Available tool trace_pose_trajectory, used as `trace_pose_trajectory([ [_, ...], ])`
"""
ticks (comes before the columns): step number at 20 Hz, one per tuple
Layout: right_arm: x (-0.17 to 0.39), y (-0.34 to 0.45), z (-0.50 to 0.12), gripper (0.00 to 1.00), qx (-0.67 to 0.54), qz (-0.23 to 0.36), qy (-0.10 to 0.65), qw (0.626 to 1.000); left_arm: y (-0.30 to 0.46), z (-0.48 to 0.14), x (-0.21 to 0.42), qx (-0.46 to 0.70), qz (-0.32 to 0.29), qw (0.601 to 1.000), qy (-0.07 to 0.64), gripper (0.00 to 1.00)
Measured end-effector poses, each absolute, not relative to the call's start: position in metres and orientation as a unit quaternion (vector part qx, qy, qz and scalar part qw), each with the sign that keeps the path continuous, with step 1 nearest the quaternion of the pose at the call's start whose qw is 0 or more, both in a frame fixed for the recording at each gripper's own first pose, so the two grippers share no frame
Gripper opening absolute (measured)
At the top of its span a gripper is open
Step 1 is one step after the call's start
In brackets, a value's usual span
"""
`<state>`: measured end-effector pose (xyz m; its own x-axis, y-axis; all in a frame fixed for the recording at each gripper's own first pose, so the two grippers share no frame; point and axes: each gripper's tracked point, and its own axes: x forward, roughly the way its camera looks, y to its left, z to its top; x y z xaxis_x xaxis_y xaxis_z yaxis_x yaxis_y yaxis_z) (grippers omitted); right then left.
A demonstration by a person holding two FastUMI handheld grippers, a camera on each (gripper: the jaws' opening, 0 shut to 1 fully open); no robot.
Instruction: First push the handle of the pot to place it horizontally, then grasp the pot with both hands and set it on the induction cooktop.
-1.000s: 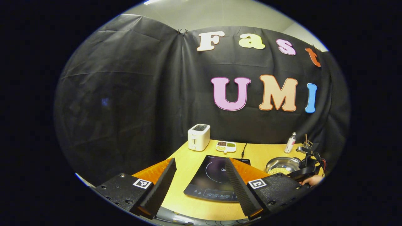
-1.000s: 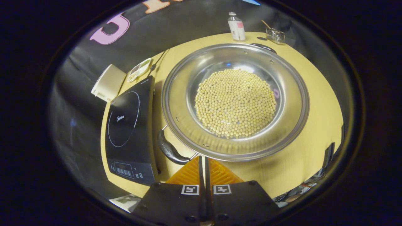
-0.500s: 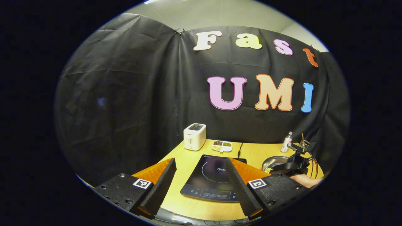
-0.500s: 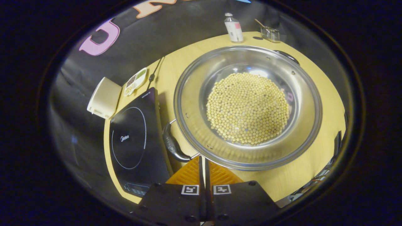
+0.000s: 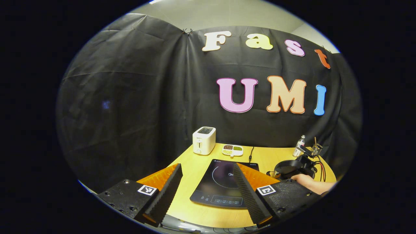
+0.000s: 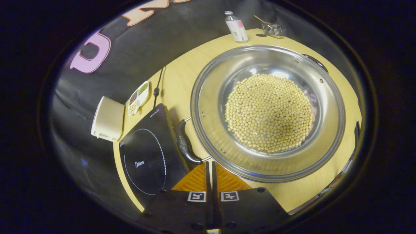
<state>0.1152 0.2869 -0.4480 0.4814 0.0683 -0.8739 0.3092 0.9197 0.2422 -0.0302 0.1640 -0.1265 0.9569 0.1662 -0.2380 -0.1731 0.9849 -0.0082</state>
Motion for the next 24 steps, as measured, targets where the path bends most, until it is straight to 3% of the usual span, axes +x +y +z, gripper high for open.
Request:
trace_pose_trajectory([
  [1, 0.117, 0.289, -0.449, 0.02, 0.186, -0.072, 0.504, 0.840, 0.165, -0.129, -0.030, -0.015, 0.086, 0.989, 0.122, 0.96],
  [15, 0.129, 0.302, -0.452, 0.00, 0.154, -0.050, 0.506, 0.847, 0.168, -0.135, -0.017, -0.010, 0.080, 0.988, 0.129, 0.96],
  [17, 0.125, 0.299, -0.443, 0.02, 0.143, -0.030, 0.502, 0.853, 0.164, -0.137, -0.015, -0.015, 0.074, 0.988, 0.131, 0.96],
  [18, 0.121, 0.298, -0.435, 0.14, 0.137, -0.012, 0.499, 0.856, 0.162, -0.138, -0.013, -0.017, 0.071, 0.988, 0.133, 0.96],
  [19, 0.115, 0.300, -0.429, 0.00, 0.137, 0.012, 0.503, 0.853, 0.159, -0.139, -0.011, -0.019, 0.067, 0.989, 0.134, 0.96],
  [20, 0.105, 0.305, -0.422, 0.08, 0.138, 0.044, 0.511, 0.847, 0.157, -0.140, -0.010, -0.020, 0.063, 0.989, 0.136, 0.96],
  [22, 0.089, 0.300, -0.410, 0.38, 0.126, 0.084, 0.511, 0.846, 0.152, -0.142, -0.005, -0.019, 0.054, 0.989, 0.140, 0.96],
  [23, 0.084, 0.295, -0.402, 0.45, 0.122, 0.097, 0.507, 0.848, 0.149, -0.144, -0.003, -0.018, 0.049, 0.988, 0.142, 0.96],
  [24, 0.079, 0.290, -0.395, 0.60, 0.120, 0.108, 0.505, 0.848, 0.147, -0.145, -0.001, -0.018, 0.044, 0.988, 0.145, 0.96],
])
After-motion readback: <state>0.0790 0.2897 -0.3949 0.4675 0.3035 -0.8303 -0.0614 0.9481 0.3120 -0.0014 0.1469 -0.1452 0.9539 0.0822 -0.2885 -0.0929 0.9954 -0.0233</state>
